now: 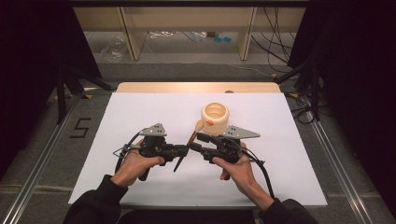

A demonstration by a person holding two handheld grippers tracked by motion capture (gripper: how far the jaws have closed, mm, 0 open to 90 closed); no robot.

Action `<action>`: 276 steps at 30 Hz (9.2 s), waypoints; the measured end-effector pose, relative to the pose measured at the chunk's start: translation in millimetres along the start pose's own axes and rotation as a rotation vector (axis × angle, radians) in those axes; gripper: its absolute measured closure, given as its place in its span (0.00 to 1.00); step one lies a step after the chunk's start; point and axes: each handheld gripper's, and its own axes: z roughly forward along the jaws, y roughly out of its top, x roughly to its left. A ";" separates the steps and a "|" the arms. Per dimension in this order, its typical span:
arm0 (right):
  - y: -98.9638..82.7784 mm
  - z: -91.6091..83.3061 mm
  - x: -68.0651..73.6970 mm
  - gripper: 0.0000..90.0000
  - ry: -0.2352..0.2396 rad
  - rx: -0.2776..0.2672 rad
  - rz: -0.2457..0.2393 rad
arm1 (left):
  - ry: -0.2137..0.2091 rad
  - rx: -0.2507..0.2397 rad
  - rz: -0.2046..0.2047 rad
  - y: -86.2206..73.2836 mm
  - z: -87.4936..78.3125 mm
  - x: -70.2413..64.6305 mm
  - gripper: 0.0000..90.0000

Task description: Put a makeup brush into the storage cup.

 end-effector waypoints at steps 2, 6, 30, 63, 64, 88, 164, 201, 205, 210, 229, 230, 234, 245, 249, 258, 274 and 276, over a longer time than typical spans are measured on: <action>-0.7 1.8 -0.1 0.59 0.008 -0.002 0.003 | -0.001 -0.003 0.003 0.1 0.8 -0.2 0.87; -1.4 4.0 -0.4 0.64 0.022 0.001 0.020 | 0.006 -0.009 0.007 0.8 1.0 -1.9 0.87; -1.1 7.6 -3.6 0.85 0.076 -0.028 0.083 | 0.013 -0.062 0.000 -0.5 8.1 -9.0 0.87; 7.8 -0.1 -7.6 0.86 -0.020 0.041 -0.085 | 0.197 0.011 0.091 -50.3 -22.3 -5.7 0.38; 8.6 -0.5 -8.4 0.86 -0.017 0.044 -0.092 | 0.204 0.021 0.099 -51.7 -23.7 -5.4 0.37; 43.8 -23.3 -37.0 0.86 -0.139 0.002 -0.103 | 0.296 0.075 0.137 -83.3 -36.2 -11.4 0.20; 98.7 2.1 -121.8 0.86 -0.325 -0.074 -0.088 | 0.301 0.079 0.137 -96.5 -39.4 -19.2 0.20; 70.2 29.8 -134.9 0.86 -0.349 0.048 -0.102 | 0.300 0.088 0.151 -95.8 -40.5 -15.2 0.20; 67.5 31.6 -134.8 0.86 -0.350 0.051 -0.115 | 0.315 0.083 0.171 -95.7 -40.4 -14.4 0.20; 63.8 33.5 -134.0 0.72 -0.367 0.088 -0.124 | 0.303 0.083 0.141 -96.0 -40.1 -16.0 0.20; 74.9 -6.7 -113.2 0.30 -0.414 0.169 -0.211 | 0.299 0.072 0.140 -96.4 -41.1 -15.0 0.20; 75.5 -9.2 -112.1 0.30 -0.408 0.186 -0.213 | 0.300 0.082 0.147 -96.3 -41.8 -14.5 0.20; 73.8 -15.0 -107.0 0.29 -0.373 0.211 -0.205 | 0.299 0.086 0.117 -97.0 -41.0 -15.1 0.20; 67.8 -28.6 -92.0 0.31 -0.340 0.286 -0.244 | 0.309 0.049 0.094 -97.3 -40.6 -15.3 0.20; 61.3 -36.9 -88.6 0.32 -0.345 0.335 -0.262 | 0.310 0.008 0.050 -97.6 -37.6 -17.1 0.20; 46.2 -54.7 -84.0 0.34 -0.324 0.376 -0.249 | 0.309 0.054 0.093 -96.7 -40.5 -15.4 0.20; 26.7 -57.7 -69.5 0.34 -0.312 0.497 -0.319 | 0.325 0.092 0.111 -95.7 -39.2 -11.6 0.20; 25.4 -58.0 -69.3 0.35 -0.312 0.501 -0.324 | 0.323 0.094 0.113 -95.7 -39.3 -12.1 0.20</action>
